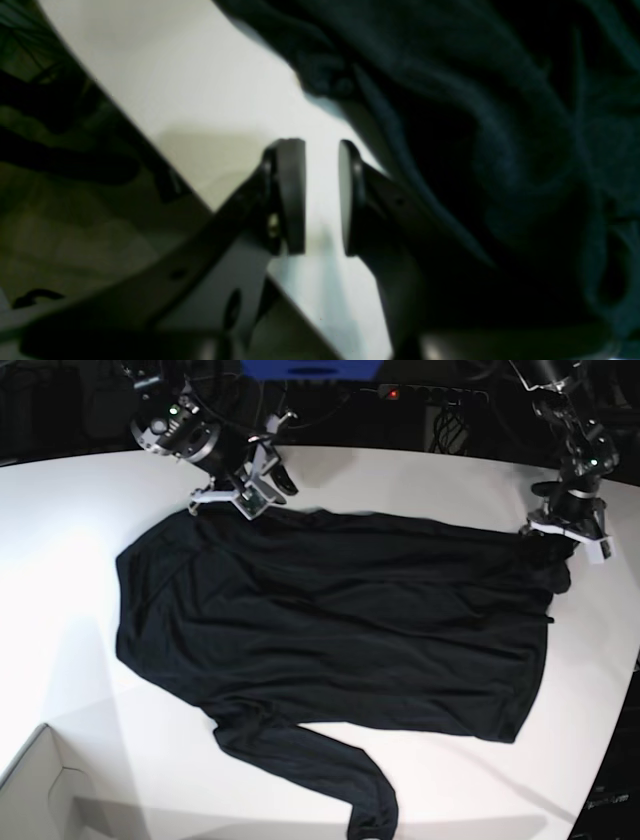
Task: Layout the t-shirt on the table in an organized manner, then fold the t-shirt properly
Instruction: 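Grasp the shoulder edge with the right gripper while the left holds, then pull the shoulder edge with the right gripper to straighten the shirt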
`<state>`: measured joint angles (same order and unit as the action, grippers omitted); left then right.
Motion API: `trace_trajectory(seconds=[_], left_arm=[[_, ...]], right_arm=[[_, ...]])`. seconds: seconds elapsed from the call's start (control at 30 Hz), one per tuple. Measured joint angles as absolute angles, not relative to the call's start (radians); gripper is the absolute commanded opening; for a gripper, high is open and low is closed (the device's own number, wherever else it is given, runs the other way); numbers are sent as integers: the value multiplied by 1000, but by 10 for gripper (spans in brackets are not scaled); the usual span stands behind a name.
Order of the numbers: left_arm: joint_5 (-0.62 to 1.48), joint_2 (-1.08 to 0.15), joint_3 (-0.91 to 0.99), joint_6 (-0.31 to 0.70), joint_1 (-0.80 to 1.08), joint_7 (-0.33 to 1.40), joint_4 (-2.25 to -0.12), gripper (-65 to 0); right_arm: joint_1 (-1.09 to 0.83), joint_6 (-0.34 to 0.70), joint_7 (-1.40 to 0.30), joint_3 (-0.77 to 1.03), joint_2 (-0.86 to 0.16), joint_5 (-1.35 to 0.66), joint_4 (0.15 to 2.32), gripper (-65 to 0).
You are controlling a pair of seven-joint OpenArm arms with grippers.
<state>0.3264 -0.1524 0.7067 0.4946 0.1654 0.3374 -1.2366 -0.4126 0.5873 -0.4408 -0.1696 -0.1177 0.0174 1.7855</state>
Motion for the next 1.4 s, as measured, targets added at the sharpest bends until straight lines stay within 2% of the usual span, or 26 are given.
trace_trajectory(seconds=[0.13,0.17,0.23,0.3,0.47,0.53,0.77,1.07,1.1,1.17,1.3,1.33,1.4], left_arm=[[322,-151,706,495,152,359,-1235,-636],[323,-149,705,495,152,361,-1238,-650],[324,-149,705,495,156,369,-1249,-644],[314,-147,706,495,170,401,-1284,-650],[303,-151,705,494,216,419,-1357,-650],[302,-161,707,492,226,418,-1392,-650],[307,-162,773,497,249,412,-1453,-650],[305,-163,770,494,249,416,-1453,-650],[305,-163,770,494,249,416,-1453,-650],[305,-163,770,494,249,415,-1453,-650],[305,-163,770,494,249,415,-1453,-650],[304,-163,770,494,248,416,-1453,-650],[304,-163,770,494,249,416,-1453,-650]], right_arm=[[-399,588,-440,-160,-90,18,1748,-523],[-393,587,-444,-157,-84,19,1746,-523],[-387,587,-440,-154,-83,18,1747,-523],[-381,587,-441,-154,-83,18,1747,-495],[-382,587,-441,-154,-80,18,1747,-294],[-382,587,-442,-153,-77,19,1747,-255],[-339,587,-433,-153,-74,14,1706,-277],[-298,583,-421,-154,-72,11,1628,-281],[-298,583,-421,-154,-72,11,1628,-291],[-297,583,-421,-154,-72,11,1628,-357],[-300,583,-425,-154,-81,14,1627,-588],[-302,583,-425,-154,-88,14,1627,-628],[-303,583,-421,-156,-109,9,1627,-650]])
